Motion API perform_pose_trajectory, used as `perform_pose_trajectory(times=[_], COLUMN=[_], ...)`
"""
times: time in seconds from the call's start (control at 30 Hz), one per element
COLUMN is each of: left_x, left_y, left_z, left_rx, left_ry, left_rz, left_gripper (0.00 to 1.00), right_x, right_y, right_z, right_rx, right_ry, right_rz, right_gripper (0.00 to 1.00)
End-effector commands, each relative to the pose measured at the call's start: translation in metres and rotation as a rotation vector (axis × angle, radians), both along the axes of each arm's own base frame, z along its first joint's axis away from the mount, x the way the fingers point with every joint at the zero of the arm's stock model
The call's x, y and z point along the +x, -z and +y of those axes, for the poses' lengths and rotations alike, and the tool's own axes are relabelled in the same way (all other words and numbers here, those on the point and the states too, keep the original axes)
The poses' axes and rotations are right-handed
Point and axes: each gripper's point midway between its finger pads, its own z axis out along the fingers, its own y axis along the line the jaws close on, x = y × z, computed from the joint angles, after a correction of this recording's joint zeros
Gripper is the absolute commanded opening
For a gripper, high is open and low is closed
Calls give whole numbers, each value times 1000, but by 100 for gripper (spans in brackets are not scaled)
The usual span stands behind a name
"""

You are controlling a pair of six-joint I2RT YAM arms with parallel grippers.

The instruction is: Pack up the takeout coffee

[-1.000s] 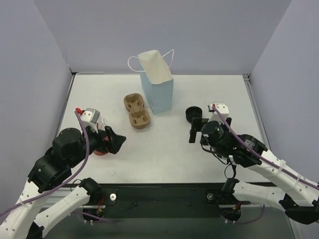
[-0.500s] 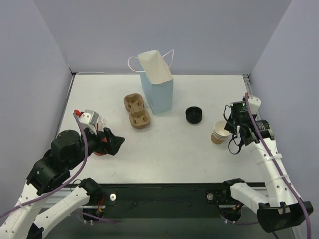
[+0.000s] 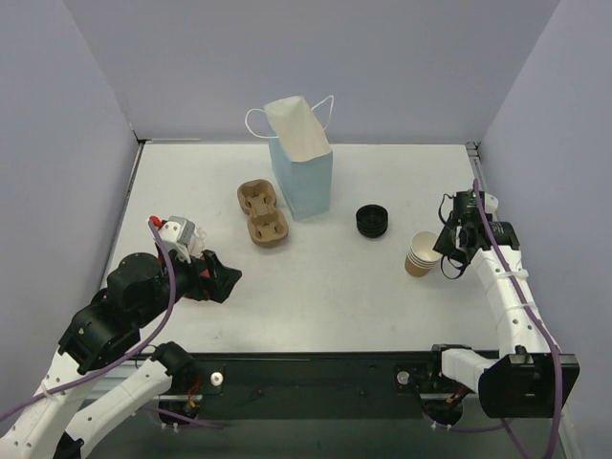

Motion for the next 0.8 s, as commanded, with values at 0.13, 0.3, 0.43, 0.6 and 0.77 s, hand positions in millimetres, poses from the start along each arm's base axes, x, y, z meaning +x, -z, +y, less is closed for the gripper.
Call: perform_pose_trajectory(times=[0.13,0.3,0.43,0.6,0.77], left_x=[2,2,2,3,4], left_y=[-9,-6,-3,-4,-3], left_z=[-6,-5,-6,-6,-6], left_rx=[-40,-37,-33,-31,-26], left_ry=[15,11,13,13,9], left_rz=[-26,-23,-15,-20,-16], left_gripper=[97,97,97,97,97], right_x=[6,6,7,8,10], right_y=[17,22,25,30,27], right_z=[-4,-6,-8,-8,-9], right_rx=[8,3,-11,-10,-11], right_ry=[18,23,26,27,26], right_rz=[18,30,37,38,17], right_gripper=[26,24,19,19,9])
